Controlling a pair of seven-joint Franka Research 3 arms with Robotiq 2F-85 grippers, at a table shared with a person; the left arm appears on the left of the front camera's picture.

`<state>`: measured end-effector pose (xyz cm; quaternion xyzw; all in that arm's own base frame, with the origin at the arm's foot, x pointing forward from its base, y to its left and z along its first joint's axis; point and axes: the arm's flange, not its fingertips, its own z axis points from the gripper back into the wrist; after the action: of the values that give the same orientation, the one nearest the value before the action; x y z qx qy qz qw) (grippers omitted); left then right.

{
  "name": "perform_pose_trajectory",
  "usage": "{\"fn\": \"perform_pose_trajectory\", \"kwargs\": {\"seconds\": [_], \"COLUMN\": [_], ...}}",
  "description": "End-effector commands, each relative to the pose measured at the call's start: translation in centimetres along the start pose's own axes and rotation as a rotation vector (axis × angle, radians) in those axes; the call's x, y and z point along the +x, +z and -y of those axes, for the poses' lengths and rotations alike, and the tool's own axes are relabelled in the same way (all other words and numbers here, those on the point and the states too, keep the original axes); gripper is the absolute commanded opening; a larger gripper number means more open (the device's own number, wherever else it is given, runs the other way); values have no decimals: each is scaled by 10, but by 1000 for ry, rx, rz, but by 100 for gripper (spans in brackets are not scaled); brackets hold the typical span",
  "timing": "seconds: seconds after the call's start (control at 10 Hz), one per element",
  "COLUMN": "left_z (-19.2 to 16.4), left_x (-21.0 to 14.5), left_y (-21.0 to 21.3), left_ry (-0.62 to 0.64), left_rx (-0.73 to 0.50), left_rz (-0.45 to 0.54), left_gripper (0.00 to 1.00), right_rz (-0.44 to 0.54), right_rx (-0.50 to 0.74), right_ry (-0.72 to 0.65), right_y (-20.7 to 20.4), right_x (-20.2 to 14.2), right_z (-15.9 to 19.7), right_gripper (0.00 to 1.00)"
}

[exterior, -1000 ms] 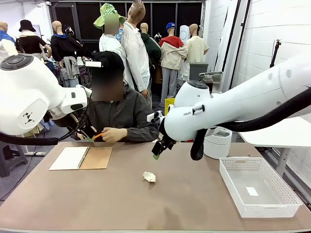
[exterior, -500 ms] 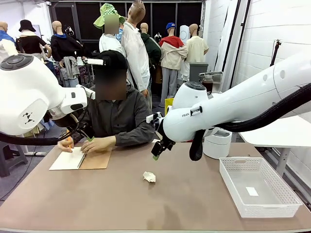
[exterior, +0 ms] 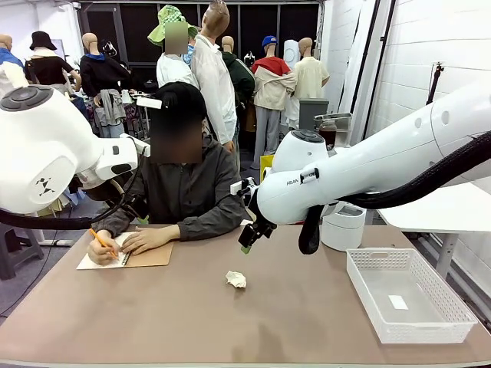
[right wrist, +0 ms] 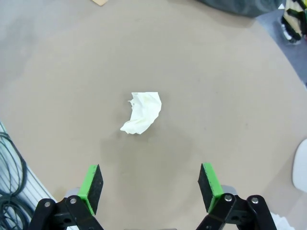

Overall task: Sort the paper based on its condition.
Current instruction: If a person hands you a paper, place it in the Organizing basket , and if it's crumpled, put it in the Trash can.

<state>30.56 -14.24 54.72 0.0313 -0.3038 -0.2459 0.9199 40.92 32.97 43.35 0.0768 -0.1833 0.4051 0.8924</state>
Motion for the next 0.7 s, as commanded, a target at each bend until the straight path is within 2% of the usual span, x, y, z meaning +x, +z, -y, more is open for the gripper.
{"fn": "perform_pose_trajectory", "kwargs": {"seconds": [0.0,0.2,0.6], "left_z": [-2,-2,-2], "left_x": [-1,-1,-1], "left_y": [0,0,0], "left_ry": [-11,-11,-11], "left_rx": [-3,-3,-3], "left_rz": [-3,-3,-3], "left_gripper": [100,100,100], "right_rz": [-42,-91,-177], "right_rx": [9,-6,41], "right_ry": [10,23,65], "right_y": [-23,-43,-80], "right_x": [9,16,37], "right_z": [3,0,-4], "right_gripper": [100,100,100]}}
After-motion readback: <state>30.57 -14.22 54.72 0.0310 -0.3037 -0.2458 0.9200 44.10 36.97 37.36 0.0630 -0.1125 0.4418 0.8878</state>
